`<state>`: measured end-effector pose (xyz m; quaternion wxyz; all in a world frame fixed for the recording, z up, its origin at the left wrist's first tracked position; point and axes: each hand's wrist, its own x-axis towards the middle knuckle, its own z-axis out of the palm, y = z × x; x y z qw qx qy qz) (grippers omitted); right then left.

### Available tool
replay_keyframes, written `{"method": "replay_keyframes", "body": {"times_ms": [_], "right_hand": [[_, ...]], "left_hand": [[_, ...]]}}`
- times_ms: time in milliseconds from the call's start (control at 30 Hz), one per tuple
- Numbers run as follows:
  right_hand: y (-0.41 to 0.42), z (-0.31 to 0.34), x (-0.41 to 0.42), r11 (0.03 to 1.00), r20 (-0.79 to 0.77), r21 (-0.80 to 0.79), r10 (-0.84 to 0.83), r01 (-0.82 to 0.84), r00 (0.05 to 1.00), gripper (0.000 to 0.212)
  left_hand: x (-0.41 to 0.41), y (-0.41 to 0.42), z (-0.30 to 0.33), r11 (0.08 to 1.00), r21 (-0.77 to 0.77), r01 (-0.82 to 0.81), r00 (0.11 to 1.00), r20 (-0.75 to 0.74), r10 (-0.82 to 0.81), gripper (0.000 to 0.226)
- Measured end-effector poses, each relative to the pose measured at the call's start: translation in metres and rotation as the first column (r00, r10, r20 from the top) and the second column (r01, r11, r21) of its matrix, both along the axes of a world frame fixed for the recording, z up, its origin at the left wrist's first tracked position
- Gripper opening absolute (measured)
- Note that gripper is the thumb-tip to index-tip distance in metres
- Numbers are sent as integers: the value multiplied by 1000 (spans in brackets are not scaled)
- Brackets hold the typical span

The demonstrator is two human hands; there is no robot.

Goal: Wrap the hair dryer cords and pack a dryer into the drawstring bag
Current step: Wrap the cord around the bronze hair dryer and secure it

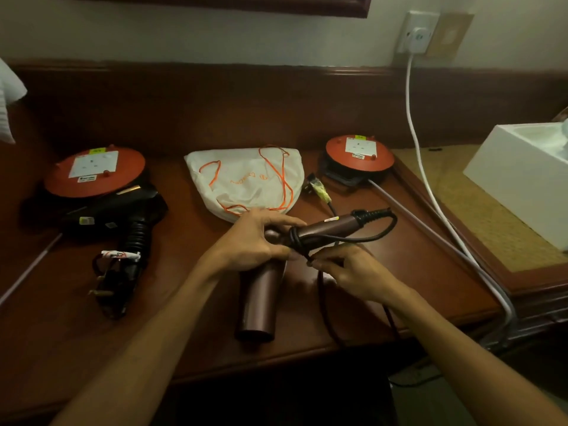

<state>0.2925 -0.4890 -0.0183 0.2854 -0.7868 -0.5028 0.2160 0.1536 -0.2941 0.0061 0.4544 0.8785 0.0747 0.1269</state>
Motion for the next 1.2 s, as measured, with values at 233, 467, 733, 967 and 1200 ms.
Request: {"method": "replay_keyframes", "body": {"times_ms": [233, 467, 733, 967, 1200], "right_hand": [[10, -7, 47, 992, -86, 70, 112, -106, 990, 20], [45, 45, 75, 929, -226, -239, 230, -283, 946, 29], [53, 89, 55, 819, -137, -441, 341, -366, 930, 20], [51, 87, 24, 906, 95, -383, 232, -180, 968, 21], [16, 120, -6, 910, -4, -345, 244, -230, 970, 22]], "left_hand": [[-3, -8, -12, 986, 134, -97, 995, 49, 91, 47], [3, -16, -11, 939, 343, -30, 1000, 8, 29, 65], [12, -22, 2, 885, 451, 115, 969, -246, 0, 92], [20, -15, 1, 897, 429, 110, 976, -215, -16, 78], [24, -14, -7, 863, 503, 51, 989, -143, 25, 22]]}}
